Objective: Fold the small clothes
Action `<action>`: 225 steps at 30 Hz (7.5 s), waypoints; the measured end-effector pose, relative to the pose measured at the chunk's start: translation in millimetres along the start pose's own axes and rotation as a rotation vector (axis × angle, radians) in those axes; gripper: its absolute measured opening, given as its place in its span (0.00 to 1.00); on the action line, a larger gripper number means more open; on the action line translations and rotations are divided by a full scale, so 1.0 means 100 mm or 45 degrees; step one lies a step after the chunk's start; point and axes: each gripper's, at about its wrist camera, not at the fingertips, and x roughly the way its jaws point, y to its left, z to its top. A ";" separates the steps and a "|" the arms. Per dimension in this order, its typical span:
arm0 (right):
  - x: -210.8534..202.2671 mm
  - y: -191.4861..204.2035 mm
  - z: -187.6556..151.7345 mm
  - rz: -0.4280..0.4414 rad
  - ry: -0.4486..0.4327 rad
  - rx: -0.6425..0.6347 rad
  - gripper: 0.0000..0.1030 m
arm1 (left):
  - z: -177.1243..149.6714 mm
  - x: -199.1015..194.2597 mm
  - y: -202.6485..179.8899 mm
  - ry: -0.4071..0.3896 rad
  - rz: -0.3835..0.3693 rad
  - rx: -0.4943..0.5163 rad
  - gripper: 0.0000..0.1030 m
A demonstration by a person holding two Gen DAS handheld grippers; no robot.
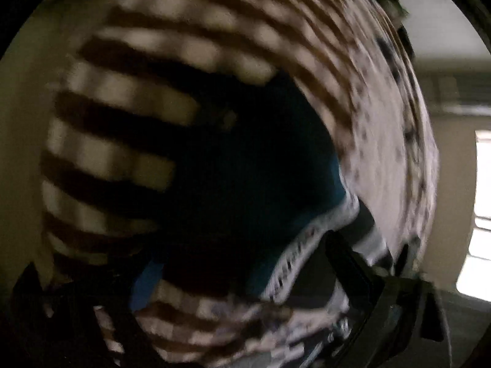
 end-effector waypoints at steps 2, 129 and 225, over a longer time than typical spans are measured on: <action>0.02 0.04 -0.01 -0.098 -0.002 -0.008 0.98 | -0.02 -0.07 -0.08 -0.109 0.068 0.040 0.36; 0.29 -1.42 0.71 -0.172 -0.029 0.218 0.51 | -2.24 1.63 -3.64 0.090 0.338 2.231 0.99; 0.40 1.99 2.10 0.418 0.316 -0.297 0.60 | -0.87 0.11 -0.45 0.724 0.016 1.214 0.24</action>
